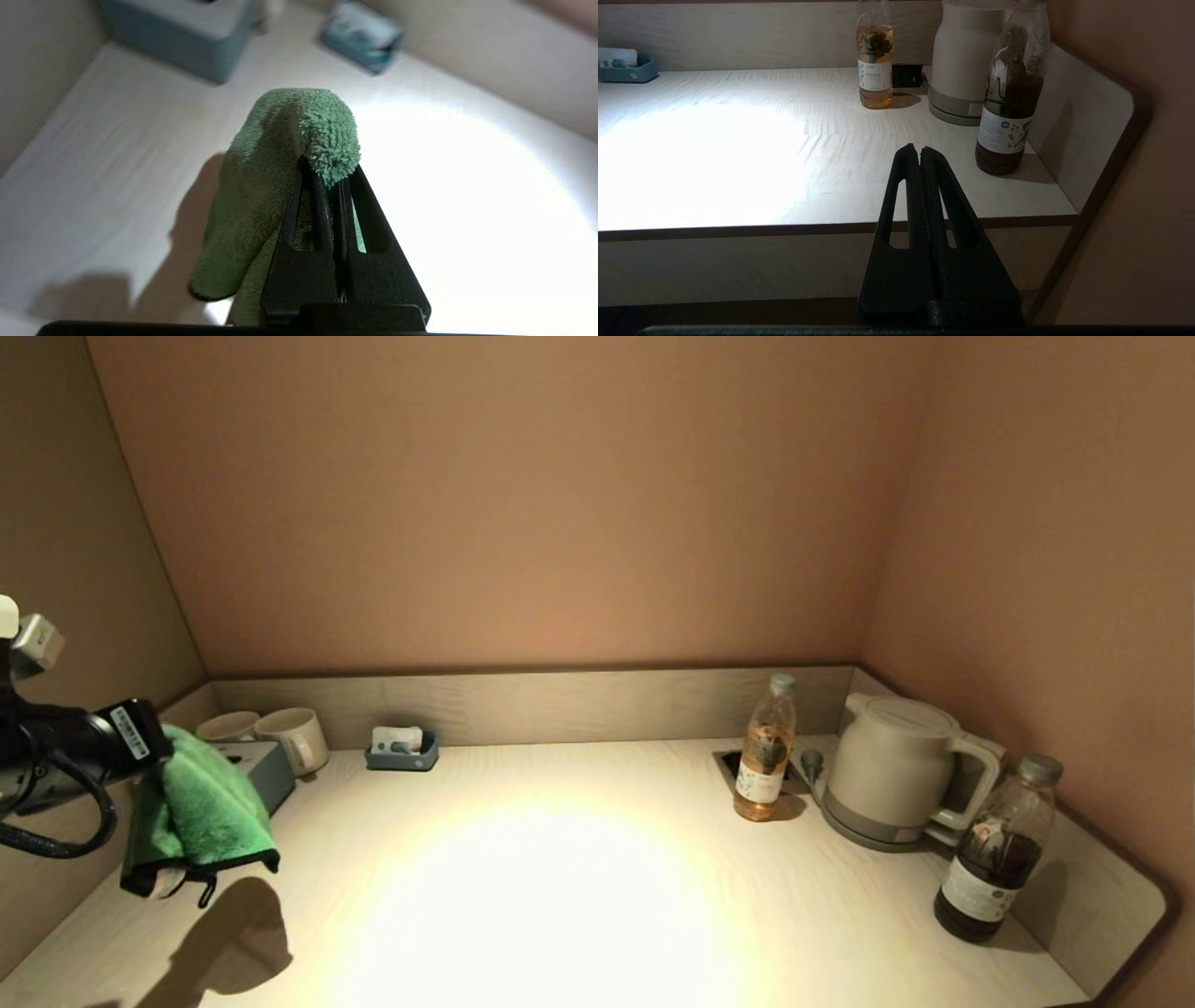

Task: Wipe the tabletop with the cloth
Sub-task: Sweep the stains on the table

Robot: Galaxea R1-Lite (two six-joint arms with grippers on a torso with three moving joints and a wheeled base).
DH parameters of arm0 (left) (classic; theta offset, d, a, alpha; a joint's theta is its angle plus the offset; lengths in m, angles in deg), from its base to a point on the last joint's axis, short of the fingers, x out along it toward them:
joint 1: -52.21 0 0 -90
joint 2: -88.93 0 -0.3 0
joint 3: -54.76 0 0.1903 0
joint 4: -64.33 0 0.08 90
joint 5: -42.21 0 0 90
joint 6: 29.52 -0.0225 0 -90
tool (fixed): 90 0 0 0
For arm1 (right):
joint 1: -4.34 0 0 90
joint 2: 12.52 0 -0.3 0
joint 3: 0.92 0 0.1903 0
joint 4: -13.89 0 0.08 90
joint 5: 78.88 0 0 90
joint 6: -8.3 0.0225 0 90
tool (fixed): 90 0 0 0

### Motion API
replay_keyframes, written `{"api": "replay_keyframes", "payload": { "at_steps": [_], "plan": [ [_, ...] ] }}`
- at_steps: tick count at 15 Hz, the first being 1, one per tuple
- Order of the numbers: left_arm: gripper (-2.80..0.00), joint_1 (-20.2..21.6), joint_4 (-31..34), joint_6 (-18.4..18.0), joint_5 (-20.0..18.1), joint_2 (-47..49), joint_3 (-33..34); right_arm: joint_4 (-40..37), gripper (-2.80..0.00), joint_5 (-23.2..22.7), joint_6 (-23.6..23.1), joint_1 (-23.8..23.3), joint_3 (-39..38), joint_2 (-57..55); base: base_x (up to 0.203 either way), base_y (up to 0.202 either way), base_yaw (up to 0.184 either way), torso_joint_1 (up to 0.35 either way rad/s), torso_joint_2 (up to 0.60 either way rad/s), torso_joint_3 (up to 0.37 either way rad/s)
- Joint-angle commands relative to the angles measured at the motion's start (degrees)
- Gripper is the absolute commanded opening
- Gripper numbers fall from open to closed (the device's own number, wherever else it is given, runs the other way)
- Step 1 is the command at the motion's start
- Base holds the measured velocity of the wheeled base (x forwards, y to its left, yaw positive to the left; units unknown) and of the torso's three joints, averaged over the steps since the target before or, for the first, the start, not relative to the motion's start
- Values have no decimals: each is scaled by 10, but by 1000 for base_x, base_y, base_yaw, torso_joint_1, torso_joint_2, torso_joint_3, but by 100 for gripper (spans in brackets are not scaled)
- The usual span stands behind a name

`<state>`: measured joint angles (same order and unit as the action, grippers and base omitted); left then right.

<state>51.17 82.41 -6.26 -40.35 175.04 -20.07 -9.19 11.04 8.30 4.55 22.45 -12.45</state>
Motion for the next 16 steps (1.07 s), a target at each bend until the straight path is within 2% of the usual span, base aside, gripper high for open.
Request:
{"api": "replay_keyframes", "payload": {
  "at_steps": [1, 4, 10, 12, 16],
  "plan": [
    [-280, -67, -72, -3, -12, -18, 25, 1, -280, 0, 0, 0, 0, -1, 0, 0, 0, 0, 0, 0],
    [-280, -135, -165, -34, -49, 24, 73, 1, -280, 0, 0, 0, 0, -1, 0, 0, 0, 0, 0, 0],
    [-280, -234, -283, -51, -48, 136, 100, 1, -280, 0, 0, -1, 0, -1, 0, 0, 0, 0, 0, 0],
    [-280, -236, -284, -52, -47, 137, 98, 1, -280, 0, 0, 0, 0, -1, 0, 0, 0, 0, 0, 0],
    [-280, -336, -297, -63, -45, 234, 75, 0, -280, 0, 0, 0, 0, -1, 0, 0, 0, 0, 0, 0]
  ]
}}
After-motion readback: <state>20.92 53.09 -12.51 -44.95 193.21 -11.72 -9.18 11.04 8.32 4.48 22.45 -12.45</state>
